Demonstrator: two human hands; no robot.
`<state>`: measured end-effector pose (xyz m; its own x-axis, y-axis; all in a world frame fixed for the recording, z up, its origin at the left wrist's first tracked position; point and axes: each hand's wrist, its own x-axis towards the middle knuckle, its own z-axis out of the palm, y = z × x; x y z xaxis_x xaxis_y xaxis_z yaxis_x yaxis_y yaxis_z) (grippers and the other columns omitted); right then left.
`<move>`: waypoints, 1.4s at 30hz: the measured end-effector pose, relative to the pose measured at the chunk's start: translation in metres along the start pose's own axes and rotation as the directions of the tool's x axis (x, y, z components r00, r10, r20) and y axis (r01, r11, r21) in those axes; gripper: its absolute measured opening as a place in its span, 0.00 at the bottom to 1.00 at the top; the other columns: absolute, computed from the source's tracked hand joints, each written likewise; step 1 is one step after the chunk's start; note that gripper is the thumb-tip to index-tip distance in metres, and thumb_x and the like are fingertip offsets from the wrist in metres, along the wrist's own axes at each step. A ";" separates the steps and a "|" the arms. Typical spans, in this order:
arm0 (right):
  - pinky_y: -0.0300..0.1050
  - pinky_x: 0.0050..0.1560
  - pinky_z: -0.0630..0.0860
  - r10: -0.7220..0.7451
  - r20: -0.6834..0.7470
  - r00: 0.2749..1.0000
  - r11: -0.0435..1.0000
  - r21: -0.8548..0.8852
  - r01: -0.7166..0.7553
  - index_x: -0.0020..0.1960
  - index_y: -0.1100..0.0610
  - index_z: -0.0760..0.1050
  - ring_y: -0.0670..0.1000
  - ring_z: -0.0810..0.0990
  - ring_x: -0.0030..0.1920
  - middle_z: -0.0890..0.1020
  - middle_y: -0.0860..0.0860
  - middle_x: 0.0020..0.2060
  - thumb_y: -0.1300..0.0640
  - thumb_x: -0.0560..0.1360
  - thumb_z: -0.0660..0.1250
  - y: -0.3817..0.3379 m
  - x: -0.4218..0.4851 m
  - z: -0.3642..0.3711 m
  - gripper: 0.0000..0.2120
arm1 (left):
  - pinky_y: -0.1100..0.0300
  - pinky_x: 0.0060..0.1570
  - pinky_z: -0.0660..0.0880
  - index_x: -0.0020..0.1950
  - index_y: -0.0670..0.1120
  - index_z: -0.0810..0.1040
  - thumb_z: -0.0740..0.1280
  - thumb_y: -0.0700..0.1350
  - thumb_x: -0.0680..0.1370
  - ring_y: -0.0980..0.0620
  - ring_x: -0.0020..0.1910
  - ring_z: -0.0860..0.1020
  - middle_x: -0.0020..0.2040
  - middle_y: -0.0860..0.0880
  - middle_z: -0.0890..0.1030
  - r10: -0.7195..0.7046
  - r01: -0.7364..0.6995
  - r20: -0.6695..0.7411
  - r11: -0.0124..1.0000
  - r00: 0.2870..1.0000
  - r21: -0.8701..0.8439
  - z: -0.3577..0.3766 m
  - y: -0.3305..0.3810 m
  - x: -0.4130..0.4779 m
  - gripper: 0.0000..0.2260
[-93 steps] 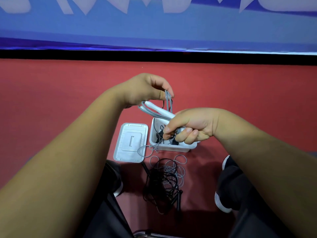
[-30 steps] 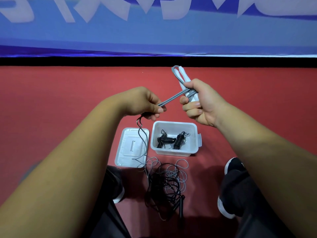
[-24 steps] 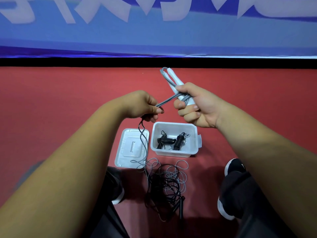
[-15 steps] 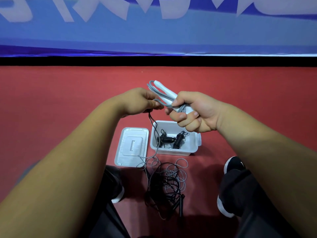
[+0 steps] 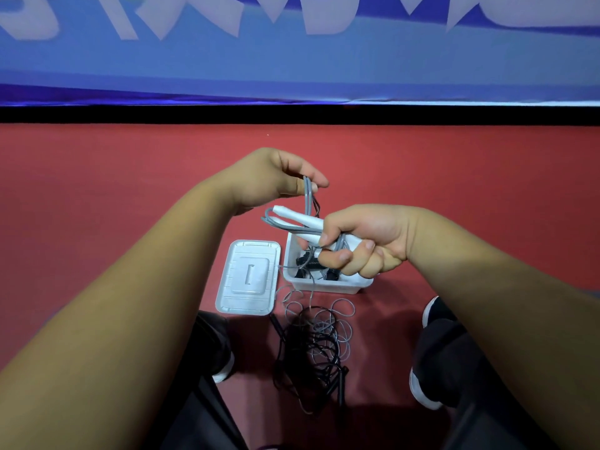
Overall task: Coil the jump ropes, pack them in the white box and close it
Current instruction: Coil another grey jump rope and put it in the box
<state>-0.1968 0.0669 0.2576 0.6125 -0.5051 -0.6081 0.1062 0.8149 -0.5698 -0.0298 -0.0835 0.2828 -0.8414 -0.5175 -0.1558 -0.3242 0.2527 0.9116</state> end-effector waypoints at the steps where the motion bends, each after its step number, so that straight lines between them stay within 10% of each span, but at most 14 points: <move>1: 0.32 0.21 0.50 0.013 -0.020 1.000 1.000 -0.005 -0.013 0.54 0.55 0.72 0.41 0.59 0.21 0.68 0.51 0.34 0.58 0.75 0.62 0.000 0.001 0.001 0.08 | 0.62 0.61 0.79 0.55 0.46 0.88 0.74 0.35 0.78 0.54 0.54 0.84 0.53 0.46 0.88 0.014 -0.014 0.000 1.000 1.000 0.014 0.001 0.002 -0.001 0.09; 16: 0.33 0.19 0.54 -0.068 -0.622 0.780 0.997 -0.026 0.066 0.52 0.55 0.67 0.44 0.57 0.26 0.74 0.52 0.35 0.62 0.79 0.61 0.007 0.021 -0.024 0.04 | 0.68 0.49 0.76 0.54 0.52 0.89 0.77 0.39 0.76 0.62 0.45 0.83 0.45 0.56 0.86 0.073 -0.071 0.011 0.907 0.997 0.414 -0.001 0.003 0.000 0.11; 25: 0.35 0.23 0.52 -0.261 -0.693 0.672 0.948 -0.052 0.315 0.59 0.55 0.73 0.44 0.55 0.27 0.69 0.48 0.31 0.60 0.82 0.64 0.003 0.023 -0.027 0.07 | 0.59 0.44 0.80 0.48 0.49 0.86 0.80 0.40 0.73 0.57 0.36 0.84 0.39 0.52 0.86 -0.213 0.145 0.050 0.800 0.976 0.583 0.010 -0.017 0.005 0.07; 33: 0.36 0.21 0.52 -0.340 -0.682 0.648 0.826 0.113 0.553 0.62 0.56 0.76 0.43 0.53 0.27 0.67 0.46 0.33 0.21 0.72 0.64 -0.008 0.013 -0.023 0.39 | 0.54 0.39 0.84 0.52 0.36 0.84 0.71 0.43 0.82 0.46 0.32 0.81 0.36 0.42 0.80 -0.177 0.189 -0.117 0.977 0.977 0.100 0.022 -0.015 0.013 0.09; 42: 0.36 0.18 0.52 -0.360 -0.640 0.679 0.785 0.184 0.591 0.65 0.58 0.76 0.42 0.56 0.22 0.67 0.46 0.31 0.28 0.78 0.65 -0.010 0.002 -0.026 0.34 | 0.63 0.62 0.77 0.57 0.43 0.86 0.72 0.37 0.80 0.56 0.52 0.83 0.53 0.43 0.87 -0.007 0.004 0.060 0.999 0.998 0.044 0.001 -0.005 0.002 0.07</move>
<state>-0.2164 0.0500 0.2479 -0.1241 -0.8184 -0.5610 0.5896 0.3939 -0.7051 -0.0301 -0.0847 0.2779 -0.8638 -0.4688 -0.1847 -0.3465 0.2866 0.8932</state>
